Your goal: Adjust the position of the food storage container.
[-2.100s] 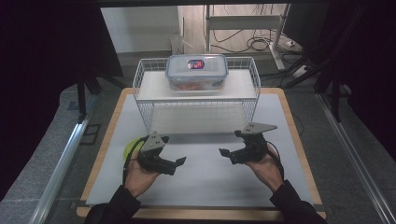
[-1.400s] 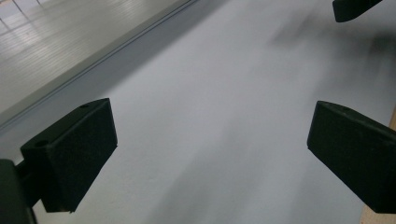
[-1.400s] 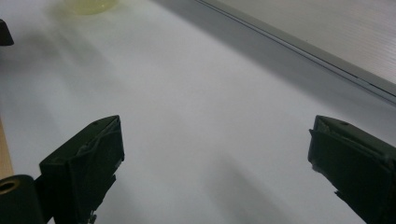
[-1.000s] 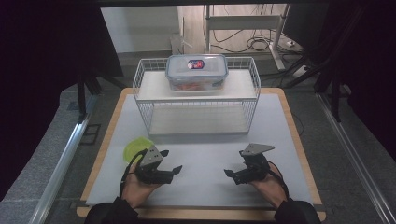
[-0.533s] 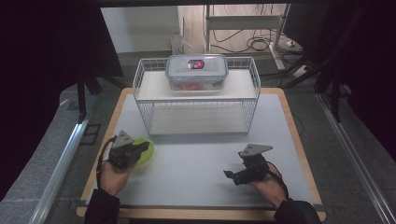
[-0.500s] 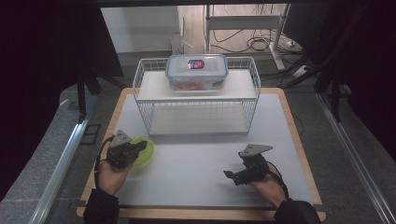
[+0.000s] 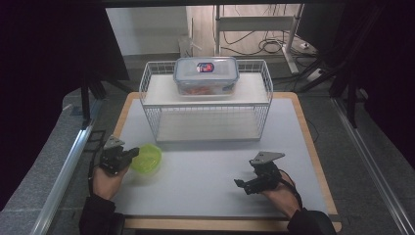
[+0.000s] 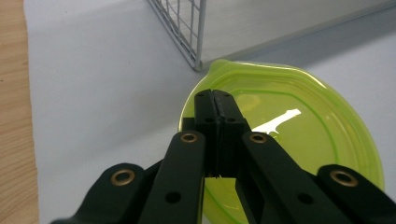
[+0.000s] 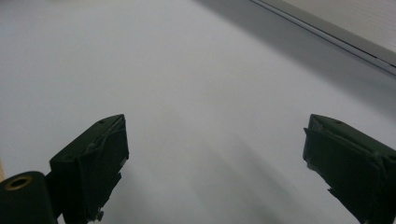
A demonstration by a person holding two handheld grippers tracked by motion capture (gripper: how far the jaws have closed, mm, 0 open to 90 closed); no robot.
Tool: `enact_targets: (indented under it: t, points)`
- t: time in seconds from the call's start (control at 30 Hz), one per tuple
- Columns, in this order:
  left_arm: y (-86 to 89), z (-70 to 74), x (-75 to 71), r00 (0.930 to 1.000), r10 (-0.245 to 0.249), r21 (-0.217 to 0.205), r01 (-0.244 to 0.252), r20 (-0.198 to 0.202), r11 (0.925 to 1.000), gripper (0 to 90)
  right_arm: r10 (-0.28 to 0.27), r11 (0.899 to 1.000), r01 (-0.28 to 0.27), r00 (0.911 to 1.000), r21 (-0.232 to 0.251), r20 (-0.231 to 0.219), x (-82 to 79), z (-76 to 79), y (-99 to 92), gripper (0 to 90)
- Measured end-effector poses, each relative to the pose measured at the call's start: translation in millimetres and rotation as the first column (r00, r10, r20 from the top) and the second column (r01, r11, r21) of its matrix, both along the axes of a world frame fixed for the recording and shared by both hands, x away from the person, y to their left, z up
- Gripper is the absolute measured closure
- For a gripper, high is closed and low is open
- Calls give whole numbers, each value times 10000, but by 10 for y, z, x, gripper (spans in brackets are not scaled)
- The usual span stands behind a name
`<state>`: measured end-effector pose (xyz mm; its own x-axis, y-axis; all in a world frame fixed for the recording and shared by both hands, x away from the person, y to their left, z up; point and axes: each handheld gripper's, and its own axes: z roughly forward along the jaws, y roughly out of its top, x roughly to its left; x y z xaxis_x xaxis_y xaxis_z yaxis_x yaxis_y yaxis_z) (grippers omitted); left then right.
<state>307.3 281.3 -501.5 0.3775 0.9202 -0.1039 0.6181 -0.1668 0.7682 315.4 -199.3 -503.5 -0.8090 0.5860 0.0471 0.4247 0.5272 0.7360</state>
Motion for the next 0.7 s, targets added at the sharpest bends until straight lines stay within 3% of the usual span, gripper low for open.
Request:
enact_targets:
  t: [0.23,0.4,0.7]
  points:
    - [30,-11,-11,9999,-9,-380,5,-130,9993,900,24,10000,-24,10000,-70,-14,-2,-5,5,71]
    - [-5,-10,-26,9999,3,-385,-8,-126,9993,900,81,9999,-81,10000,-151,-23,-2,-10,10,74]
    - [-267,-3,-33,9971,-731,-745,714,-202,9947,900,92,9998,-92,10000,-184,-22,-1,-15,13,75]
